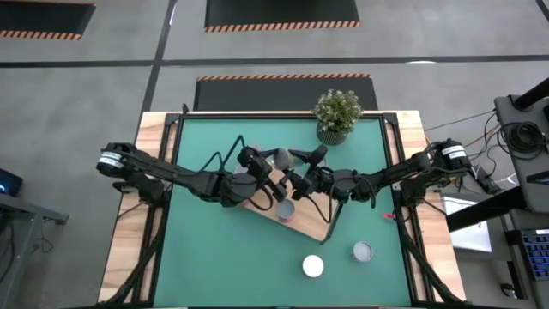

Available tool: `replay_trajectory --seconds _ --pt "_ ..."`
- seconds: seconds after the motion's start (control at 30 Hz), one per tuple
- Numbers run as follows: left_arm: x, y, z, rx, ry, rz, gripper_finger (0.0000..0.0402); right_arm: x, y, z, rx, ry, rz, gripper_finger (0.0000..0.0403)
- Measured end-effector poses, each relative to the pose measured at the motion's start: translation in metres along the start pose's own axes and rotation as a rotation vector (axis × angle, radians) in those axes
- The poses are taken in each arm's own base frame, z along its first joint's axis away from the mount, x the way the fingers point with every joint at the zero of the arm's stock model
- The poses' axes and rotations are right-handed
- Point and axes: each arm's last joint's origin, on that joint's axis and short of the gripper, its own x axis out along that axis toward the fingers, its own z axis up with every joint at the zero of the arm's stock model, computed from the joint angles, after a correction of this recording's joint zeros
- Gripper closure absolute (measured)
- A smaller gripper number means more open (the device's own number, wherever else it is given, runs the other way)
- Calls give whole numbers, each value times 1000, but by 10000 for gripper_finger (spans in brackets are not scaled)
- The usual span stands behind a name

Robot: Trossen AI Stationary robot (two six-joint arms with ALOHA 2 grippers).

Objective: Pick and place cans onto a shelf
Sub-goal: Put the canned cherries on the shelf

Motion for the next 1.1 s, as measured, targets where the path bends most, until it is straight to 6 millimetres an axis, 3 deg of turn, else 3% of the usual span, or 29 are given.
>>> replay_trajectory --seconds 0.3,0.73,1.1 --pt "-2 6 5 12 -11 54 28 0 1 1 -19 -12 13 103" --pt "0 4 6 -35 29 -42 32 -2 2 5 8 -66 32 103" --pt "0 3 5 -40 33 -44 105 -2 2 5 7 -61 28 103"
